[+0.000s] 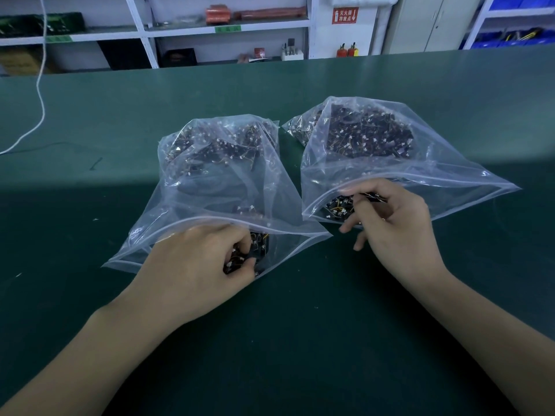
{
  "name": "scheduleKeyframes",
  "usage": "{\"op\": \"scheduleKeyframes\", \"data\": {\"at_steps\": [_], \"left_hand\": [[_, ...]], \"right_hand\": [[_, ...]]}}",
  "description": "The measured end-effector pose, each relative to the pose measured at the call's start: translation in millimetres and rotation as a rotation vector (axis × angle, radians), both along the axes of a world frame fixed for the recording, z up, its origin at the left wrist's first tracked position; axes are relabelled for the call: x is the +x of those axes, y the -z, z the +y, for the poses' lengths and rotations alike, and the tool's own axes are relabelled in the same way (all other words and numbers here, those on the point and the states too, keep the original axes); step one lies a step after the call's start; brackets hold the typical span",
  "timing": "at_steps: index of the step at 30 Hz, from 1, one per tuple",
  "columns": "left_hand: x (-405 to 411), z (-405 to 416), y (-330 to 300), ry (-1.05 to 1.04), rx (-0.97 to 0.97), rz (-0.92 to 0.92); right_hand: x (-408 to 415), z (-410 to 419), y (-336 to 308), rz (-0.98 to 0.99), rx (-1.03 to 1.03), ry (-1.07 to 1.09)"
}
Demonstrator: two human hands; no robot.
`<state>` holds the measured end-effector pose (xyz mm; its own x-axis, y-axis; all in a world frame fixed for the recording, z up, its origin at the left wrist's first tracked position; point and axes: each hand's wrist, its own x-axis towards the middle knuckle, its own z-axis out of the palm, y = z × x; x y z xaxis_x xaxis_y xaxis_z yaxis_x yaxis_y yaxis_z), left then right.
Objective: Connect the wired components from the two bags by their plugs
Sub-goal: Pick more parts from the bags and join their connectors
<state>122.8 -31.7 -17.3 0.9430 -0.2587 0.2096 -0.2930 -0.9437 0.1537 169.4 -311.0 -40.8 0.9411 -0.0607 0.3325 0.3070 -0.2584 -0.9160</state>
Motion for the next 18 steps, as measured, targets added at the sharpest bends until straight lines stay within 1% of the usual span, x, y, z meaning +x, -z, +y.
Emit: {"op": "scheduleKeyframes", "data": {"at_steps": [4,7,11,13,16,18], "left_hand": [[-1.4,-1.9,-2.1,-0.049,0.002,0.047],[0.6,-0.8,-0.3,-0.055,-0.008,0.020],[3.2,2.9,3.5,-0.023,-0.042,-0.074],[4.6,3.4,4.4,0.020,-0.092,-0.138],[5.6,2.2,3.5,0.122,-0.165,-0.267],[5.0,-1.2,3.1,0.184,-0.202,-0.356]], "right_hand": [[1.0,-2.2,2.0,-0.060,-0.027,0.009],[3.4,-3.5,4.0,-0.101,-0.046,0.008],[4.2,-3.0,3.6,-0.140,-0.053,0.029],[1.8,-2.5,-0.2,-0.189,-0.014,0.039],[-3.6,-1.3,-5.2,-0.282,0.043,-0.002],[-7.6,0.3,-4.1,-0.335,-0.002,-0.069]]}}
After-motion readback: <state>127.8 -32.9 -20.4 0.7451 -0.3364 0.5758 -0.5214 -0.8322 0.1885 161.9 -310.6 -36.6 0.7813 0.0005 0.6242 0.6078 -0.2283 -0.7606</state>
